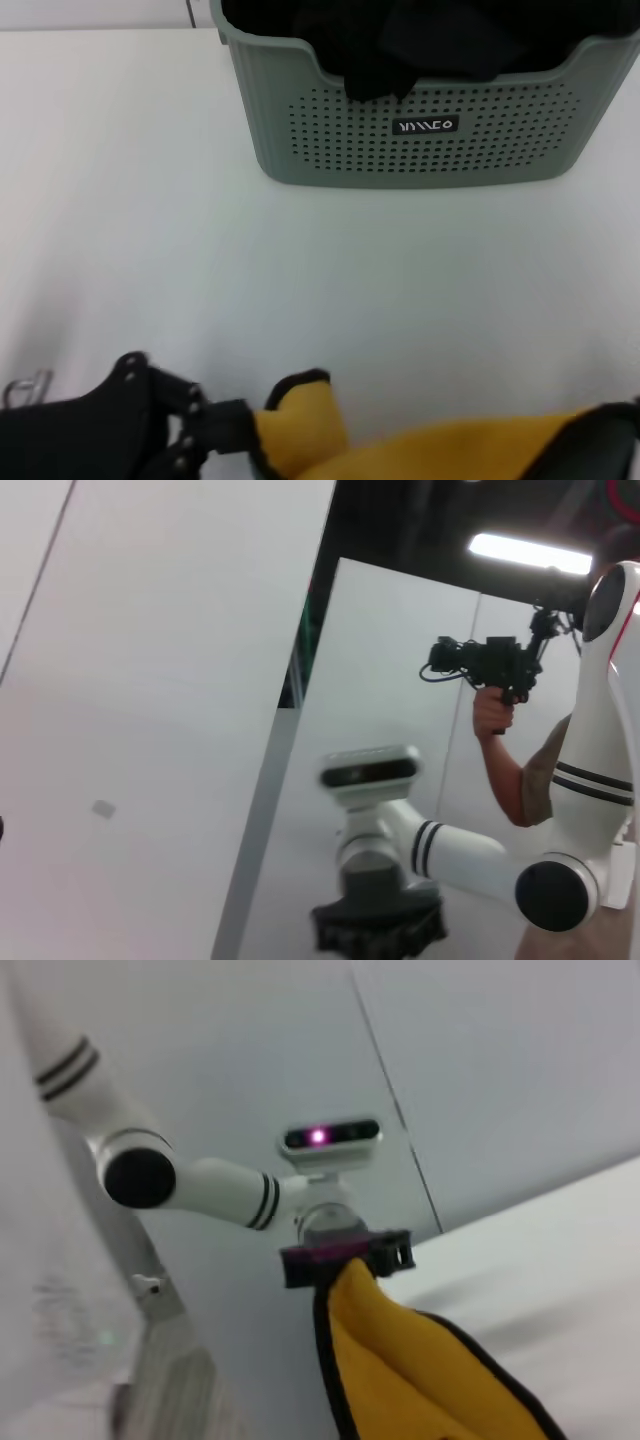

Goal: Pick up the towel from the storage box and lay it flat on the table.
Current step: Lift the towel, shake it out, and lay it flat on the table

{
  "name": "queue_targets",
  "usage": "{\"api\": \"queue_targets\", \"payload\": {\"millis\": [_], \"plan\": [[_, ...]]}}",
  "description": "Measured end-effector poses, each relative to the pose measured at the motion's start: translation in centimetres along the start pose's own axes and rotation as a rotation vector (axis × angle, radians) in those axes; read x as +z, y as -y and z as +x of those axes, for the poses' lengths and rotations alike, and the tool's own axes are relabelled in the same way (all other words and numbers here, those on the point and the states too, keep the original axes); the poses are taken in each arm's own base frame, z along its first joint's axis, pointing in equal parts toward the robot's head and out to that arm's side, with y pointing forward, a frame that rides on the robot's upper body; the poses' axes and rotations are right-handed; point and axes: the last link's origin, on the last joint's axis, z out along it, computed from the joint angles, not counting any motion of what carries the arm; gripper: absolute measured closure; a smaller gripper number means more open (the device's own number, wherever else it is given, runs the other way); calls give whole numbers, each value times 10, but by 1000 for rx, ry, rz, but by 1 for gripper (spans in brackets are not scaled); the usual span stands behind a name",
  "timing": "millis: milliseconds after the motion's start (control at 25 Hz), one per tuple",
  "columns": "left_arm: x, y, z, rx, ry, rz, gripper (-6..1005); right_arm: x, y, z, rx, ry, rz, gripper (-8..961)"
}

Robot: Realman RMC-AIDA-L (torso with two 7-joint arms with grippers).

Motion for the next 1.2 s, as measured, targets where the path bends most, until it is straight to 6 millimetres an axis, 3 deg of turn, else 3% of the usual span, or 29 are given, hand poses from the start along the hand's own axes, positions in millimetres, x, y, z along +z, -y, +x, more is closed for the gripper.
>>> {"api": "queue_targets", "payload": {"millis": [160, 320, 600, 840, 1200], "plan": [[-16, -14, 2, 26, -32, 80, 981, -10, -13, -3, -8, 32, 14, 928], [-29, -26, 3, 45, -56, 163, 981, -7, -18, -1, 10, 37, -28, 925], [-30, -52, 1, 6, -33, 156, 980, 16, -25, 1, -4, -18, -179, 919], [-30, -62, 8, 43, -50, 154, 980, 12, -20, 6, 4, 9, -201, 915], [-37, -74, 21, 128, -80, 191, 980, 15, -15, -1, -56, 41, -297, 908]]}}
